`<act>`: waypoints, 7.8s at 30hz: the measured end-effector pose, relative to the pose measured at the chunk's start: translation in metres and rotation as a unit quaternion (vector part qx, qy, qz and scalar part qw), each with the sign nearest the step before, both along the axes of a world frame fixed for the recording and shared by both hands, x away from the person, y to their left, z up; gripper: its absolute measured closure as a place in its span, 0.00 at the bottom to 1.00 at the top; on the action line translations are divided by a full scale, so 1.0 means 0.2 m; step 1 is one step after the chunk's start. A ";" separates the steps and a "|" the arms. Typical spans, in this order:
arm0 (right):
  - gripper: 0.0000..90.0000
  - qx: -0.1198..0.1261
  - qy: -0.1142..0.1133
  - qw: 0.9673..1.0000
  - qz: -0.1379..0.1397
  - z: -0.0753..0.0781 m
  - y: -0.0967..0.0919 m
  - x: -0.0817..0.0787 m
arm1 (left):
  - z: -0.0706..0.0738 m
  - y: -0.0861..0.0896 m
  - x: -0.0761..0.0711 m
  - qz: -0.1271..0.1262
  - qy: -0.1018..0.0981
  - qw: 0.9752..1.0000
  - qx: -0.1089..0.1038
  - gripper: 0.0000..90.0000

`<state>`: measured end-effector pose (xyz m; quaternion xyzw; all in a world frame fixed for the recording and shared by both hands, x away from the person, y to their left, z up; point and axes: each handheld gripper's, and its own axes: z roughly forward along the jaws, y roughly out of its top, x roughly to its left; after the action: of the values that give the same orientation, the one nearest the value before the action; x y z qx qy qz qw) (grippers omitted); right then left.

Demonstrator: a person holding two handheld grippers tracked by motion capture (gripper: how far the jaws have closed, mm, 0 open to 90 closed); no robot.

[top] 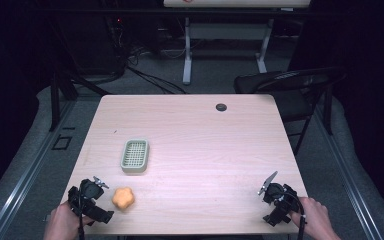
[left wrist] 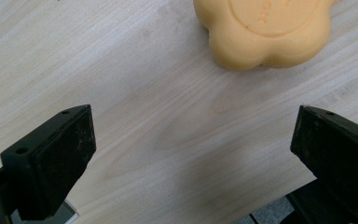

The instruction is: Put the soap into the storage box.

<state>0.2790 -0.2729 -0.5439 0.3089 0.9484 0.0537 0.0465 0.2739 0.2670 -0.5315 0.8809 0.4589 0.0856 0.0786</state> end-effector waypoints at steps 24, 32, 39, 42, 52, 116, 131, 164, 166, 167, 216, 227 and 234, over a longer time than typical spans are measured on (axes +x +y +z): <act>0.18 -0.004 0.006 1.000 0.003 -0.01 0.01 0.00 | 0.03 -0.04 0.04 -0.011 0.024 1.000 0.010 0.00; 0.18 -0.001 0.008 1.000 0.001 -0.01 0.01 0.00 | 0.04 -0.09 0.06 -0.024 0.029 0.999 0.008 0.00; 0.18 -0.002 0.009 1.000 0.001 -0.01 0.01 0.00 | 0.03 -0.12 0.08 -0.029 0.031 0.999 0.018 0.00; 0.18 -0.004 0.010 1.000 0.003 -0.02 0.01 0.00 | 0.04 -0.13 0.09 -0.031 0.029 0.999 0.021 0.00; 0.18 -0.001 0.010 1.000 0.001 -0.01 0.01 0.00 | 0.04 -0.17 0.13 -0.047 0.037 0.998 0.008 0.00; 0.18 -0.011 0.021 1.000 0.010 -0.02 0.01 0.01 | -0.05 -0.26 0.28 -0.079 0.101 0.992 -0.003 0.30; 0.18 -0.008 0.021 1.000 0.008 -0.02 0.01 0.00 | -0.01 -0.23 0.27 -0.076 0.094 0.993 -0.008 0.30; 0.18 -0.007 0.021 1.000 -0.003 -0.03 0.00 0.00 | 0.09 -0.19 0.31 -0.074 0.082 0.994 -0.014 0.30; 0.18 -0.007 0.020 1.000 -0.003 -0.03 0.00 0.00 | 0.09 -0.19 0.31 -0.074 0.083 0.994 -0.015 0.30; 0.18 -0.006 0.020 1.000 -0.003 -0.03 0.00 0.00 | 0.10 -0.19 0.32 -0.076 0.085 0.993 -0.014 0.30; 0.18 -0.007 0.019 1.000 -0.005 -0.03 0.00 0.00 | 0.30 -0.29 0.57 -0.095 0.066 0.993 -0.006 0.30; 0.18 -0.006 0.021 1.000 -0.006 -0.03 0.00 0.00 | 0.34 -0.32 0.63 -0.099 0.061 0.993 0.003 0.30; 0.18 -0.001 0.023 1.000 -0.008 -0.03 -0.01 0.00 | 0.36 -0.34 0.68 -0.101 0.057 0.993 0.005 0.30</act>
<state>0.2798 -0.2742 -0.5503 0.3172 0.9469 0.0453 0.0251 0.4090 0.1981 -0.4603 0.9264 0.3712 0.0292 0.0565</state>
